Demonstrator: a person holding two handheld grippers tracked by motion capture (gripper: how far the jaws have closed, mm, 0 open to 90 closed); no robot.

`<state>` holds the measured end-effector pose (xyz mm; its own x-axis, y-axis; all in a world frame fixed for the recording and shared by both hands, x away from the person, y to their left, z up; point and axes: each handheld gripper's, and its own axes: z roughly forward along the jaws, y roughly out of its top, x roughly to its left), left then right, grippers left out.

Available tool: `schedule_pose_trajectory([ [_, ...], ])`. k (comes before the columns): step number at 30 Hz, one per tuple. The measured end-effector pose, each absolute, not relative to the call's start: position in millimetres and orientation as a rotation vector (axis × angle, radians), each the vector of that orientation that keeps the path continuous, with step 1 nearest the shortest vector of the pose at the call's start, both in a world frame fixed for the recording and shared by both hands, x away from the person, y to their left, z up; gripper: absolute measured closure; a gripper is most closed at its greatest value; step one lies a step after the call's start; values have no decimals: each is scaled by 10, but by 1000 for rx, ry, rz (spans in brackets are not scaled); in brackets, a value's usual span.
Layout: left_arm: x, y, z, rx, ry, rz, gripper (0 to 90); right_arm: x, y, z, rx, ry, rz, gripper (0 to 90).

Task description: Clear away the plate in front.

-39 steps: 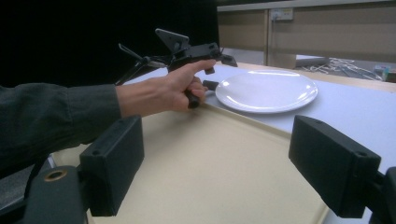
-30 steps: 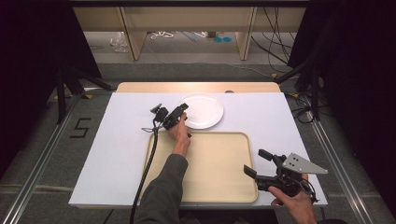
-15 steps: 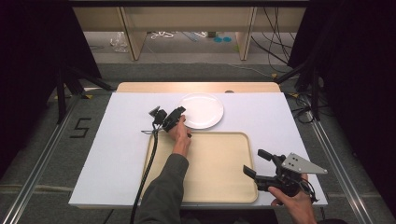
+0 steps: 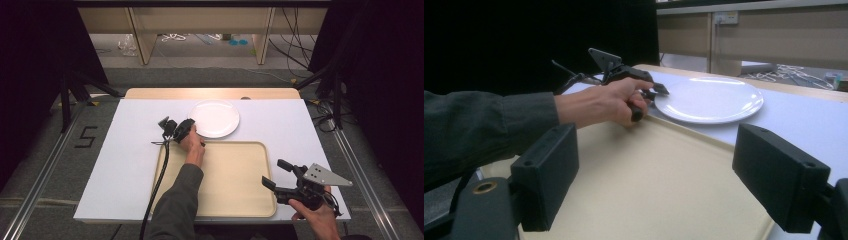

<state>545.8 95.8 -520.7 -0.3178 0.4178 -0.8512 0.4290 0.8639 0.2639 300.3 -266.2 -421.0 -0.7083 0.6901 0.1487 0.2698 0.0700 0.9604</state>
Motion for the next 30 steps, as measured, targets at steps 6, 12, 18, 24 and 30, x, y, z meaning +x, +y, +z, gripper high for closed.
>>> schedule_pose_trajectory([
  [6, 5432, 933, -5207, 565, 1913, -15, 829, 3000, -2661, -4207, 960, 2019, 1669, 199],
  [12, 5385, 939, -5233, 547, 1874, -50, 859, 3003, -2662, -4208, 942, 2006, 1684, 200],
  [18, 5357, 948, -5267, 524, 1837, -67, 858, 3005, -2683, -4203, 955, 1999, 1672, 202],
  [24, 5359, 992, -5268, 516, 1821, -82, 857, 3005, -2701, -4199, 954, 2008, 1667, 203],
  [30, 5317, 1062, -5277, 540, 1794, -74, 854, 3015, -2701, -4208, 954, 1982, 1680, 204],
])
